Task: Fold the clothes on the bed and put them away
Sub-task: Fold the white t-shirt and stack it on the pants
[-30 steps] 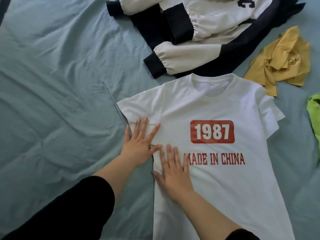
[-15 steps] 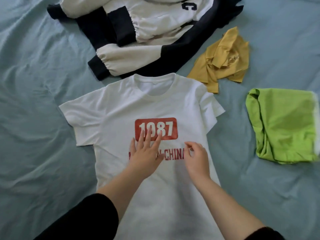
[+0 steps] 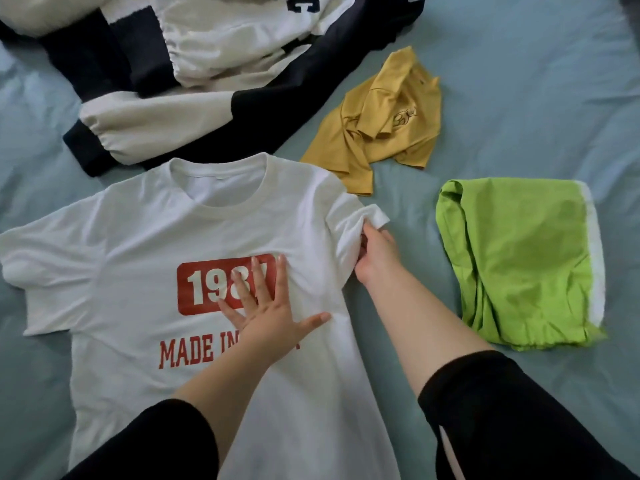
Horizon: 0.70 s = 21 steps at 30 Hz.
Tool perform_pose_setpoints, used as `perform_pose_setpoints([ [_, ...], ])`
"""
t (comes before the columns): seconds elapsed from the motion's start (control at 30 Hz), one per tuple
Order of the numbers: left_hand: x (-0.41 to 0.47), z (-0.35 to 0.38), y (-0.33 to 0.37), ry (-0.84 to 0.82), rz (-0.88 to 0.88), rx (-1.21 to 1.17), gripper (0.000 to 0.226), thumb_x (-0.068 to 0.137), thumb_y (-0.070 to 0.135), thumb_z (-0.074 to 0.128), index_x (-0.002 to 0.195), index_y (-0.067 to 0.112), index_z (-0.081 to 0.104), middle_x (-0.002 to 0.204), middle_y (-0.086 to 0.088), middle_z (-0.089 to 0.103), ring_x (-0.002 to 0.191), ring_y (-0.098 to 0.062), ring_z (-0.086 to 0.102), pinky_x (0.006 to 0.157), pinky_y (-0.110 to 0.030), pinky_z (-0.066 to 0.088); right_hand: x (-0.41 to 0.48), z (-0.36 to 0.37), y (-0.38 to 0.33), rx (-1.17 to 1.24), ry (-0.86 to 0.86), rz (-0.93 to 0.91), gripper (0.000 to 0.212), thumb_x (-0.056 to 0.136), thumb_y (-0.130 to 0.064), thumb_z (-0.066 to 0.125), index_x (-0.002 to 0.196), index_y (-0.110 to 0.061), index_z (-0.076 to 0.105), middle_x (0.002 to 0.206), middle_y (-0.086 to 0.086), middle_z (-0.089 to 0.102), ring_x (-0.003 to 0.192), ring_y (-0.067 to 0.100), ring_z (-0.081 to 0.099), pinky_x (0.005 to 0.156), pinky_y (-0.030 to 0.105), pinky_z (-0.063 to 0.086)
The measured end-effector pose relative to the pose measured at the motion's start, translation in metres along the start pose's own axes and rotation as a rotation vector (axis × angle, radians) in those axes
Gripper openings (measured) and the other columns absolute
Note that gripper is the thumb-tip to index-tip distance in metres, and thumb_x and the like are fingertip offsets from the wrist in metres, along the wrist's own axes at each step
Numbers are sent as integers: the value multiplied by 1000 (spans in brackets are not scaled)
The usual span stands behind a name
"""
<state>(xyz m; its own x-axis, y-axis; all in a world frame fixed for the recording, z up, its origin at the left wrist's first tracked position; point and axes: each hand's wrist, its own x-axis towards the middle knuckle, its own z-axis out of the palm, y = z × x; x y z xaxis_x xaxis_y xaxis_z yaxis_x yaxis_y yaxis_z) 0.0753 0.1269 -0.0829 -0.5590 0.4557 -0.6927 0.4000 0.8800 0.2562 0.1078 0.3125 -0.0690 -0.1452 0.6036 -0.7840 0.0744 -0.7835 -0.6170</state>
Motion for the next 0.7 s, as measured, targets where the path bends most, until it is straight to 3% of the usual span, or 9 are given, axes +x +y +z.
perform_pose_setpoints([
  [0.1,-2,-3,2,-17,-8,15,120,49,102,19,126,42,-51,131,4,-62,122,-32,-55,89,-58,-36,12,-2,-32,-460,253,-611,13,98,-19,47,93,-11,55,78,-4,55,71,16,54,63,23,34],
  [0.17,-3,-4,3,-27,-16,19,120,46,103,16,124,42,-52,129,4,-64,121,-32,-56,89,-58,-37,21,-9,-56,-614,263,-790,23,99,-20,44,76,-18,44,65,-11,44,59,4,41,55,23,22],
  [0.23,-3,-4,4,-30,-24,24,121,43,104,13,124,43,-52,128,4,-64,120,-32,-57,89,-58,-38,40,-19,-64,-727,198,-789,27,98,-19,45,72,-18,42,65,-9,43,58,7,38,56,24,23],
  [0.3,-2,-3,4,-31,-27,22,121,42,105,13,125,43,-51,129,4,-64,120,-32,-57,88,-58,-39,53,-30,-57,-775,163,-646,20,97,-20,49,82,-7,53,73,1,51,67,17,44,62,28,30],
  [0.4,-2,-3,4,-24,-26,24,122,42,105,15,125,44,-50,130,5,-63,120,-31,-57,88,-57,-40,49,-46,-46,-512,143,-318,34,87,-45,62,77,-15,54,71,-1,54,68,18,50,59,28,42],
  [0.5,-3,-4,5,-22,-29,29,122,43,105,16,126,44,-50,129,5,-63,120,-30,-58,86,-56,-41,37,-71,-31,-399,-7,-114,46,75,-62,67,80,-18,56,79,2,63,75,19,61,74,39,55],
  [0.6,-4,-5,7,-20,-41,35,121,44,104,15,126,43,-50,128,5,-64,119,-30,-58,85,-56,-41,21,-84,-7,-510,-148,-186,27,81,-40,73,79,-16,63,77,-6,70,80,15,64,72,27,54],
  [0.7,-5,-5,7,-8,-45,43,120,46,103,15,126,43,-50,128,4,-64,121,-32,-56,92,-60,-34,7,-76,1,-522,-123,-381,5,91,-22,63,86,-24,65,82,-12,71,79,6,66,65,15,50],
])
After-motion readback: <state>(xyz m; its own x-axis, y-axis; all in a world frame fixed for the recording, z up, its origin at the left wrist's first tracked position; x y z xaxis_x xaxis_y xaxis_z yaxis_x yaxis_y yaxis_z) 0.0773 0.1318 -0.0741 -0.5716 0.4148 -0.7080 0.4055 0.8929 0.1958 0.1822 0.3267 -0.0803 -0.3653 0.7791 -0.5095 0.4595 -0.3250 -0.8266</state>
